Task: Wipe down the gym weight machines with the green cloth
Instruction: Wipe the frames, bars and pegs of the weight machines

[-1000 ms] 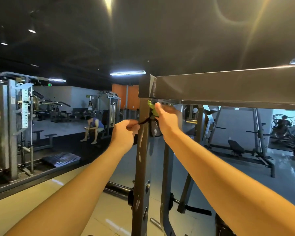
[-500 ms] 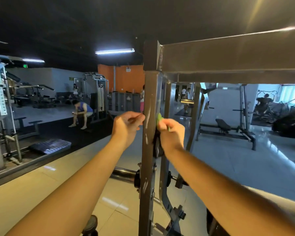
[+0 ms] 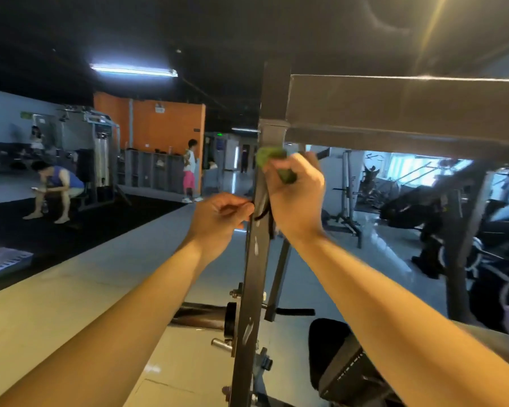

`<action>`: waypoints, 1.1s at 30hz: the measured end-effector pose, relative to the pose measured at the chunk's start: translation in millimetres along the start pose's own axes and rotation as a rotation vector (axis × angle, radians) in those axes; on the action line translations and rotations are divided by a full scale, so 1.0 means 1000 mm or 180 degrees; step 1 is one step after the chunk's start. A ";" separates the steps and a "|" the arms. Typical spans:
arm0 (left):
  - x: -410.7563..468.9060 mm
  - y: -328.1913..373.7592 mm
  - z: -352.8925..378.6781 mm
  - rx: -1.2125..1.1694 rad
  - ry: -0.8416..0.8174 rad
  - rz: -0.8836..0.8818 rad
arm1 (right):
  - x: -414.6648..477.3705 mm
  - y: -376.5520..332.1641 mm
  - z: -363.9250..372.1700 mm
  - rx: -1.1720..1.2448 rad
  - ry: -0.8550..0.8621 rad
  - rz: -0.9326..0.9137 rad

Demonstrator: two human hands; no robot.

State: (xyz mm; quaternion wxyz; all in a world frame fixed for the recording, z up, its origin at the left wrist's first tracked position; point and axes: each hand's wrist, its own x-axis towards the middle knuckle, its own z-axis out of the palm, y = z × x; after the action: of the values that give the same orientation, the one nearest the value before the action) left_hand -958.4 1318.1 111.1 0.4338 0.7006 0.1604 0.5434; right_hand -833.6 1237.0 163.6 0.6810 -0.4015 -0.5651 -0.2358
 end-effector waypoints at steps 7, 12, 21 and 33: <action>-0.014 -0.023 -0.008 -0.0124 -0.0325 0.0052 | -0.053 -0.007 -0.009 -0.0697 -0.0337 0.0623; -0.013 -0.032 -0.007 -0.0044 -0.0402 0.0114 | 0.018 -0.021 0.010 -0.0971 0.0175 0.0314; -0.021 -0.053 -0.006 -0.0522 -0.0414 0.0154 | -0.098 -0.004 0.006 -0.0935 -0.0095 0.0855; -0.026 -0.065 -0.009 -0.0209 -0.0572 0.0123 | -0.035 -0.016 0.018 -0.1121 0.0157 0.0293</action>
State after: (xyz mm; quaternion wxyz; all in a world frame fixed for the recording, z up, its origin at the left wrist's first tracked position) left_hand -959.7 1341.6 44.0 0.4586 0.7349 0.0894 0.4916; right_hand -865.5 1237.7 135.8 0.6239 -0.5341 -0.4792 -0.3095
